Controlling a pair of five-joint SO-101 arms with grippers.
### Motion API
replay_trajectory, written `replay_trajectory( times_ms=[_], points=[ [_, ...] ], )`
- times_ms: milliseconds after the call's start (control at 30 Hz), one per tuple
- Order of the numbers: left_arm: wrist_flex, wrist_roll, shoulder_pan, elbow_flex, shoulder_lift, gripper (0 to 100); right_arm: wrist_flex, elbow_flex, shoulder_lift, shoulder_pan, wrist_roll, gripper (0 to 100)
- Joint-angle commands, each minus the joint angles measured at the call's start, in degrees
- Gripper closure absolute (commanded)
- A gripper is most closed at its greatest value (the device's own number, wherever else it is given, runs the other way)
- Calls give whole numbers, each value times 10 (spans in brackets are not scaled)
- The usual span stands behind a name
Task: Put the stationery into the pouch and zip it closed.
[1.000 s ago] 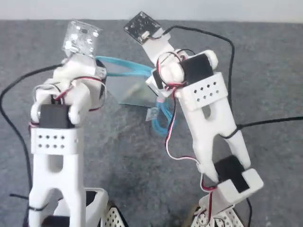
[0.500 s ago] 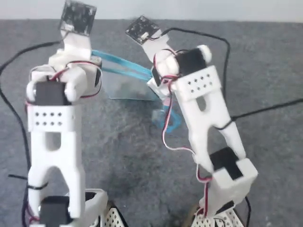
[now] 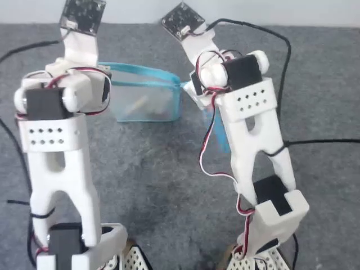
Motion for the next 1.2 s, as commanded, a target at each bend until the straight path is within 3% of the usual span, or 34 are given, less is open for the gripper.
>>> replay_trajectory(
  times_ms=[0,167,400,700,967,1167],
  points=[
    [-41,-7,-5,83,33,990,24,33,-2,4,15,991],
    [-69,-9,-9,140,47,990,24,29,-4,10,19,989],
    [-50,-40,-5,159,-1,990,26,34,-141,15,18,988],
    [-79,-99,4,336,-144,990,25,118,-305,10,39,981],
    [-137,-108,4,517,-258,990,25,293,-347,14,55,740],
    [-207,-90,30,621,-265,990,24,361,-347,9,49,736]
  ],
)
